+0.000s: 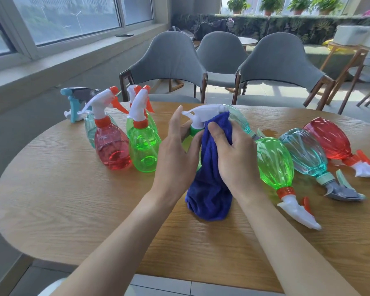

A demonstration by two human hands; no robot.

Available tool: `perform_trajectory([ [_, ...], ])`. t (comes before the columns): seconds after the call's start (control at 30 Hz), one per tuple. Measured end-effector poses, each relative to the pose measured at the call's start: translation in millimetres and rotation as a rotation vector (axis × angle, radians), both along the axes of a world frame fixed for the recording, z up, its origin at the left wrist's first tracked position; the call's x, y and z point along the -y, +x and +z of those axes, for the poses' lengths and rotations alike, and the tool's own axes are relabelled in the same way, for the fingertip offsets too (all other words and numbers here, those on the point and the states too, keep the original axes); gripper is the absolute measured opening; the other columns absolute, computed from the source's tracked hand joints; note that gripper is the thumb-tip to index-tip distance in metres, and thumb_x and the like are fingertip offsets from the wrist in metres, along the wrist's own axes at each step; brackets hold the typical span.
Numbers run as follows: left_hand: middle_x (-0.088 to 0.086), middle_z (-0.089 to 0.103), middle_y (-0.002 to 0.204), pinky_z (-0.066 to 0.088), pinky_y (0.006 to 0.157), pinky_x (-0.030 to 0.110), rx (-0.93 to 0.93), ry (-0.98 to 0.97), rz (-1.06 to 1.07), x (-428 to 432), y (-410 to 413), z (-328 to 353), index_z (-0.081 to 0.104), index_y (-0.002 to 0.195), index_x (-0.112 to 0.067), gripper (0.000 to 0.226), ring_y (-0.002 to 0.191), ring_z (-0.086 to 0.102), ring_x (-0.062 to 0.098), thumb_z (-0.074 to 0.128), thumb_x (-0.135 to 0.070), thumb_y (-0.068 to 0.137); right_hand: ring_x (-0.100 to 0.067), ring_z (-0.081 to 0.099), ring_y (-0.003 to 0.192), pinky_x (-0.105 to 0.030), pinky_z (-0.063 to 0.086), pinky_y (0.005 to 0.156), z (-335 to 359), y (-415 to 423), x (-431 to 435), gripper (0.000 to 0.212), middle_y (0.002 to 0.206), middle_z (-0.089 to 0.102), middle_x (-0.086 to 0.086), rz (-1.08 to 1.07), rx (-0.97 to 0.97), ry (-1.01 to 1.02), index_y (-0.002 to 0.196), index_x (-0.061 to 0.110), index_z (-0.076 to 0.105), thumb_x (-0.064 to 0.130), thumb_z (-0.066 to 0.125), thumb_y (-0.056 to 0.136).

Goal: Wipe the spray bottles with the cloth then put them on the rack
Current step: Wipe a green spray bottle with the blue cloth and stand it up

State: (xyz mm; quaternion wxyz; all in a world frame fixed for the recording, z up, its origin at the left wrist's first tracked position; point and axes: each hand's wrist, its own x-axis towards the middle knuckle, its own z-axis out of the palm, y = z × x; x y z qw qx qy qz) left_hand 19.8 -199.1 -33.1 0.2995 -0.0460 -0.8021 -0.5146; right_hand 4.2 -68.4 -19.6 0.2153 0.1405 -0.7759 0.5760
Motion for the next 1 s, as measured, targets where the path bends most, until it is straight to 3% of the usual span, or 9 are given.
perform_trajectory([
  [0.1, -0.006, 0.071, 0.140, 0.050, 0.115, 0.035, 0.000, 0.057, -0.042, 4.2, -1.4, -1.8, 0.037, 0.162, -0.016, 0.061, 0.134, 0.062, 0.001, 0.065, -0.025, 0.108, -0.009, 0.067, 0.082, -0.038, 0.054, 0.086, -2.1, -3.1, -2.0, 0.027, 0.083, 0.074, 0.008, 0.131, 0.122, -0.168, 0.091, 0.026, 0.072, 0.041, 0.058, 0.108],
  [0.2, -0.009, 0.072, 0.137, 0.050, 0.116, 0.037, 0.009, 0.128, -0.090, 4.3, -1.9, -0.3, 0.050, 0.151, -0.015, 0.048, 0.133, 0.062, 0.001, 0.067, -0.024, 0.107, -0.020, 0.073, 0.102, -0.047, 0.055, 0.103, -0.9, -3.6, -5.9, 0.024, 0.103, 0.080, -0.005, 0.315, 0.295, -0.469, 0.099, 0.026, 0.083, 0.042, 0.065, 0.102],
  [0.3, -0.008, 0.071, 0.139, 0.048, 0.118, 0.038, 0.018, 0.184, -0.122, 3.0, -3.1, 0.1, 0.057, 0.145, -0.014, 0.039, 0.135, 0.061, 0.002, 0.066, -0.022, 0.108, -0.022, 0.077, 0.101, -0.038, 0.062, 0.095, 5.0, 1.2, -4.2, 0.026, 0.107, 0.081, -0.010, 0.401, 0.411, -0.773, 0.110, 0.011, 0.077, 0.029, 0.059, 0.104],
  [0.43, -0.002, 0.072, 0.138, 0.048, 0.118, 0.045, 0.017, 0.236, -0.147, 4.1, -6.8, -1.0, 0.059, 0.142, -0.011, 0.035, 0.136, 0.063, 0.011, 0.061, -0.024, 0.110, -0.022, 0.079, 0.097, -0.033, 0.064, 0.084, 7.2, 4.9, 4.5, 0.026, 0.108, 0.080, -0.012, 0.411, 0.493, -0.991, 0.113, 0.005, 0.072, 0.023, 0.053, 0.110],
  [0.6, -0.006, 0.074, 0.127, 0.048, 0.105, 0.018, 0.019, 0.284, -0.132, 5.2, -8.8, 1.0, 0.061, 0.131, -0.015, 0.021, 0.123, 0.066, -0.002, 0.059, -0.014, 0.110, -0.026, 0.079, 0.091, -0.035, 0.065, 0.081, -3.5, -0.3, 10.2, 0.022, 0.102, 0.079, -0.017, 0.301, 0.497, -1.155, 0.107, 0.008, 0.072, 0.017, 0.053, 0.111],
  [0.73, -0.012, 0.072, 0.117, 0.046, 0.098, 0.012, 0.014, 0.276, -0.116, 3.4, -9.6, 1.4, 0.060, 0.128, -0.017, 0.019, 0.112, 0.066, -0.006, 0.055, -0.010, 0.111, -0.025, 0.075, 0.093, -0.032, 0.057, 0.082, -11.2, -5.4, 3.1, 0.021, 0.104, 0.080, -0.014, 0.178, 0.491, -1.010, 0.105, 0.012, 0.075, 0.009, 0.054, 0.106],
  [0.87, -0.011, 0.072, 0.117, 0.046, 0.097, 0.011, -0.005, 0.268, -0.092, 0.5, -9.3, 0.3, 0.061, 0.128, -0.018, 0.018, 0.112, 0.067, -0.004, 0.055, -0.012, 0.112, -0.012, 0.067, 0.077, -0.023, 0.053, 0.070, -13.2, 4.3, 12.0, 0.019, 0.085, 0.073, -0.003, 0.180, 0.467, -0.626, 0.097, 0.015, 0.073, 0.009, 0.056, 0.103],
  [0.93, -0.009, 0.073, 0.118, 0.047, 0.097, 0.011, -0.007, 0.268, -0.083, -1.1, -7.8, 1.1, 0.061, 0.128, -0.020, 0.018, 0.114, 0.067, -0.002, 0.055, -0.013, 0.112, -0.012, 0.069, 0.095, -0.029, 0.055, 0.087, -18.6, 5.8, 17.2, 0.014, 0.103, 0.074, -0.005, 0.177, 0.426, -0.441, 0.108, 0.018, 0.071, 0.016, 0.058, 0.105],
  [1.0, -0.009, 0.073, 0.120, 0.047, 0.098, 0.013, -0.004, 0.269, -0.079, -1.1, -6.5, 2.0, 0.062, 0.127, -0.022, 0.018, 0.116, 0.067, -0.001, 0.055, -0.015, 0.113, -0.006, 0.060, 0.122, -0.031, 0.045, 0.109, -26.0, 4.0, 20.1, 0.024, 0.128, 0.066, 0.007, 0.136, 0.330, -0.224, 0.128, 0.027, 0.068, 0.026, 0.056, 0.108],
])
